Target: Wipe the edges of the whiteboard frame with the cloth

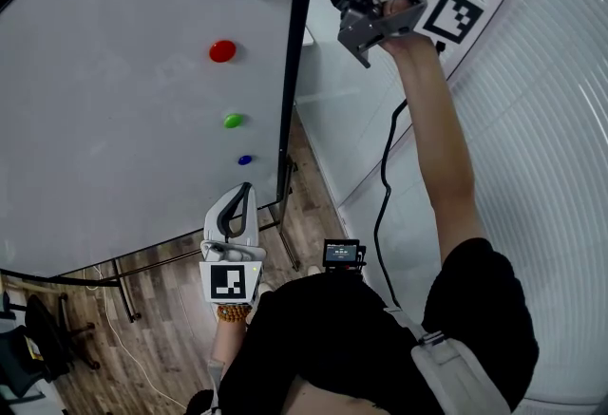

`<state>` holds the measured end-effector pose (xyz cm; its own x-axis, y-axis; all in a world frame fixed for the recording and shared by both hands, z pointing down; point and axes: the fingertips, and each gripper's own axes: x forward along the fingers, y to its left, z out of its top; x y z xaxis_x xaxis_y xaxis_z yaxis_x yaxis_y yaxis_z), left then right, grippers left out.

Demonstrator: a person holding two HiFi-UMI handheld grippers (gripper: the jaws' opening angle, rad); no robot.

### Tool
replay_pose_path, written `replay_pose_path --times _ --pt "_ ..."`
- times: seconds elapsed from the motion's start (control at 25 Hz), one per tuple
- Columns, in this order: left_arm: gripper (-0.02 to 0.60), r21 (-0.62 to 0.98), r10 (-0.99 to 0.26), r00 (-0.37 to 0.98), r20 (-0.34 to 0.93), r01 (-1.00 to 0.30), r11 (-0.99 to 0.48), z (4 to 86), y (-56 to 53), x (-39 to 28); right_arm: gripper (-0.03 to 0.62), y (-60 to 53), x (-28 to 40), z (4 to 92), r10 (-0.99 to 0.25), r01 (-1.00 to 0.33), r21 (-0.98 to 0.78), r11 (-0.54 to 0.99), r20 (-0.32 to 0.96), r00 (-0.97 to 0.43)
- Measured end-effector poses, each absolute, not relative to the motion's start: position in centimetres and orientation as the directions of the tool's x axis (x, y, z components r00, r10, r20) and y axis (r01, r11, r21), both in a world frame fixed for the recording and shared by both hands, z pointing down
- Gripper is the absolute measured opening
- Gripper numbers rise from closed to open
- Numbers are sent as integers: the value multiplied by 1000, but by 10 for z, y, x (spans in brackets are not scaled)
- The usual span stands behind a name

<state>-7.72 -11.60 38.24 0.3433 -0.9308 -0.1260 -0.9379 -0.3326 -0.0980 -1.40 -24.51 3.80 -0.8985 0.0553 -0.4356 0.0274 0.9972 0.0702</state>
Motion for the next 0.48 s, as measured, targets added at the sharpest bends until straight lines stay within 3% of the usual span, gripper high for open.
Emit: replay_pose_path --times 0.48 --pt "0 -92 -928 353 -117 -935 -344 379 -120 -73 135 -243 -13 43 50 30 53 998 -436 -899"
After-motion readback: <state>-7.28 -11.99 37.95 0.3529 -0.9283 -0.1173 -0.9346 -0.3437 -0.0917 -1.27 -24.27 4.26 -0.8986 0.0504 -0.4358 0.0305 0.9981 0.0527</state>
